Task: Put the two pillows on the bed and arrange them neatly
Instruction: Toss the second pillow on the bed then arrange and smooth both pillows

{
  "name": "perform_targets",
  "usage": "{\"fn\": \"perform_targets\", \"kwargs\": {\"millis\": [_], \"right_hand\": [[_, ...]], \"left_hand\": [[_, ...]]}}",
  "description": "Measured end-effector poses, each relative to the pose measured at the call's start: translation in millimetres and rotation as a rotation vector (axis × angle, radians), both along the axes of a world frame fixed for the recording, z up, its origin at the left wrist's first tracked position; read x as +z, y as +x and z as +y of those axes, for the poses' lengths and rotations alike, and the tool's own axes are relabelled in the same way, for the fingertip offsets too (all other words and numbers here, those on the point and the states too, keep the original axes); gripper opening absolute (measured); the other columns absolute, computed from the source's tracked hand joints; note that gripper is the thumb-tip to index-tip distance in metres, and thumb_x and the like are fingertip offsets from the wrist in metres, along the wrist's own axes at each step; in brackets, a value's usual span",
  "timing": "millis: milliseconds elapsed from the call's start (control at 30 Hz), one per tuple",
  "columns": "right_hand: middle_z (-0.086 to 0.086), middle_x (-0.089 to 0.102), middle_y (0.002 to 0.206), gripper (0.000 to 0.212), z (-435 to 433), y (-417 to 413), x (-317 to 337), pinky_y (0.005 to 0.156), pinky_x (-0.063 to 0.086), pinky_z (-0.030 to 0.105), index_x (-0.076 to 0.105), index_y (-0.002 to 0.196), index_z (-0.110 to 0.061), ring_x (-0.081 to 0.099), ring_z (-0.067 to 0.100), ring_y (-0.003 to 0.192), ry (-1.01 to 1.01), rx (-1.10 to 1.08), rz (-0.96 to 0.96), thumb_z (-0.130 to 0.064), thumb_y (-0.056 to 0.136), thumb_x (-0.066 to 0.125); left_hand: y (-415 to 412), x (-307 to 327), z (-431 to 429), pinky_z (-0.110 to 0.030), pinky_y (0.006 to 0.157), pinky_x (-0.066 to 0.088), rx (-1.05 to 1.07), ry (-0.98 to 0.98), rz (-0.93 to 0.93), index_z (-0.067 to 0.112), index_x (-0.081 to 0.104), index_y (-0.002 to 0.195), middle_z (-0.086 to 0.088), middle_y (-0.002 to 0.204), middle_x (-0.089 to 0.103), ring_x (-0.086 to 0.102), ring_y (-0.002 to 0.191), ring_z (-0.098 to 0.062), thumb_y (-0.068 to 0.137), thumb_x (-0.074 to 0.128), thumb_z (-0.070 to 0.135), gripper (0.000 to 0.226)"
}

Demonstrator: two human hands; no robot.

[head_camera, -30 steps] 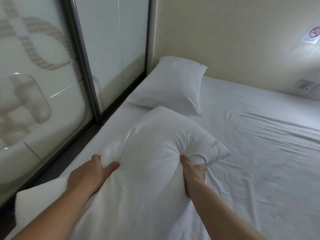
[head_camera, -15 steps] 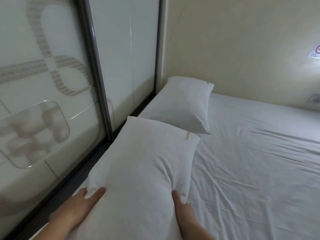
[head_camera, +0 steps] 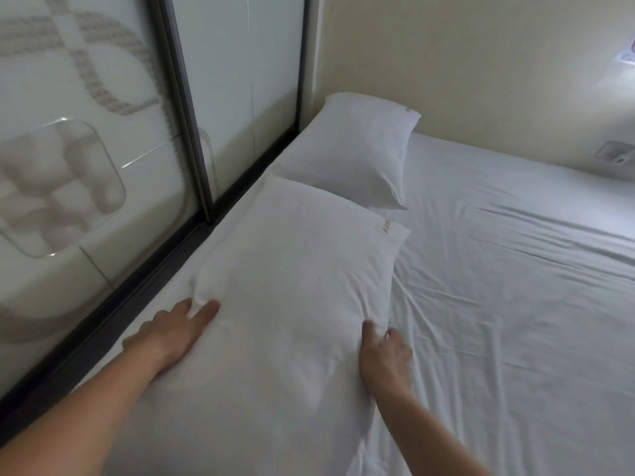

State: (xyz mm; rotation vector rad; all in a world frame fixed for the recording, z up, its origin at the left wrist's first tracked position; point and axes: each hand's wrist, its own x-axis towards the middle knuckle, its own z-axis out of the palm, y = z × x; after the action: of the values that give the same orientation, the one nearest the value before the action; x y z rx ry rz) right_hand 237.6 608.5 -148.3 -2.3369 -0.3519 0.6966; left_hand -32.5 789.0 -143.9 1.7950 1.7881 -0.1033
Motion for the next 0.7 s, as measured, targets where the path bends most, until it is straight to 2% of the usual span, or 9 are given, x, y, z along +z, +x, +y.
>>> {"fn": "perform_targets", "kwargs": {"millis": [100, 200, 367, 433, 500, 567, 633, 700], "right_hand": [[0.006, 0.016, 0.155, 0.078, -7.6, -29.0, 10.7, 0.11, 0.023, 0.048, 0.016, 0.144, -0.03, 0.02, 0.027, 0.139, 0.07, 0.335, -0.356, -0.072, 0.079, 0.026], [0.002, 0.004, 0.158, 0.075, -4.0, -68.5, 4.0, 0.113, 0.013, 0.053, 0.007, 0.143, -0.038, 0.003, 0.026, 0.143, 0.055, 0.583, -0.427, -0.074, 0.08, 0.022], [0.001, 0.0, 0.159, 0.076, -18.4, -77.5, -8.3, 0.113, 0.012, 0.058, 0.0, 0.145, -0.037, -0.001, 0.027, 0.144, -0.037, 0.604, -0.4, -0.072, 0.081, 0.023], [0.003, -0.003, 0.16, 0.077, -18.2, -78.2, -2.1, 0.113, 0.01, 0.059, -0.002, 0.146, -0.034, -0.004, 0.027, 0.144, -0.031, 0.624, -0.47, -0.071, 0.082, 0.021], [0.0, -0.01, 0.159, 0.076, -11.9, -86.9, 5.2, 0.114, 0.003, 0.056, -0.005, 0.146, -0.034, -0.01, 0.025, 0.144, 0.028, 0.686, -0.597, -0.071, 0.084, 0.017], [-0.005, -0.013, 0.158, 0.073, -6.4, -104.0, 7.7, 0.114, -0.003, 0.052, -0.005, 0.146, -0.036, -0.016, 0.021, 0.143, 0.066, 0.807, -0.644, -0.072, 0.084, 0.011], [-0.006, -0.013, 0.158, 0.074, -11.9, -119.2, -0.9, 0.115, -0.008, 0.051, -0.004, 0.147, -0.036, -0.022, 0.019, 0.142, 0.033, 0.917, -0.632, -0.072, 0.083, 0.005], [-0.007, -0.015, 0.157, 0.074, -25.4, -120.3, -12.5, 0.115, -0.012, 0.048, -0.004, 0.148, -0.035, -0.026, 0.017, 0.14, 0.009, 0.974, -0.628, -0.072, 0.084, 0.003]], "left_hand": [[-15.8, 12.1, -14.4, -0.049, 0.113, 0.024, 0.033, -0.073, 0.021, 0.03, 0.021, 0.149, -0.008, 0.157, 0.028, 0.03, 0.141, -0.032, 0.048, 0.015, 0.101, 0.124], [-24.4, 18.1, -35.1, -0.048, 0.108, 0.029, 0.037, -0.073, 0.126, 0.022, 0.026, 0.147, -0.009, 0.153, 0.036, 0.038, 0.137, -0.032, 0.052, 0.01, 0.098, 0.123], [-40.0, 22.7, -48.9, -0.05, 0.108, 0.029, -0.003, -0.118, 0.208, 0.022, 0.027, 0.146, -0.01, 0.152, 0.037, 0.038, 0.136, -0.033, 0.052, 0.005, 0.098, 0.122], [-39.4, 23.2, -48.5, -0.053, 0.107, 0.029, -0.01, -0.029, 0.268, 0.025, 0.026, 0.146, -0.012, 0.151, 0.037, 0.037, 0.134, -0.036, 0.059, 0.005, 0.094, 0.112], [-27.7, 24.5, -48.6, -0.054, 0.105, 0.028, -0.059, 0.181, 0.265, 0.029, 0.021, 0.147, -0.014, 0.15, 0.035, 0.036, 0.133, -0.037, 0.069, 0.008, 0.087, 0.098], [-11.5, 21.7, -51.6, -0.054, 0.109, 0.02, -0.19, 0.395, 0.12, 0.035, 0.013, 0.148, -0.011, 0.156, 0.026, 0.027, 0.14, -0.033, 0.075, 0.009, 0.081, 0.087], [-0.3, 12.9, -64.8, -0.051, 0.117, 0.004, -0.375, 0.367, 0.04, 0.041, 0.0, 0.148, 0.0, 0.163, 0.004, 0.005, 0.148, -0.023, 0.074, 0.004, 0.081, 0.084], [-6.9, -6.3, -84.9, -0.049, 0.118, -0.006, -0.448, 0.267, 0.116, 0.043, -0.015, 0.145, 0.007, 0.161, -0.014, -0.011, 0.147, -0.017, 0.071, -0.004, 0.082, 0.084]]}}
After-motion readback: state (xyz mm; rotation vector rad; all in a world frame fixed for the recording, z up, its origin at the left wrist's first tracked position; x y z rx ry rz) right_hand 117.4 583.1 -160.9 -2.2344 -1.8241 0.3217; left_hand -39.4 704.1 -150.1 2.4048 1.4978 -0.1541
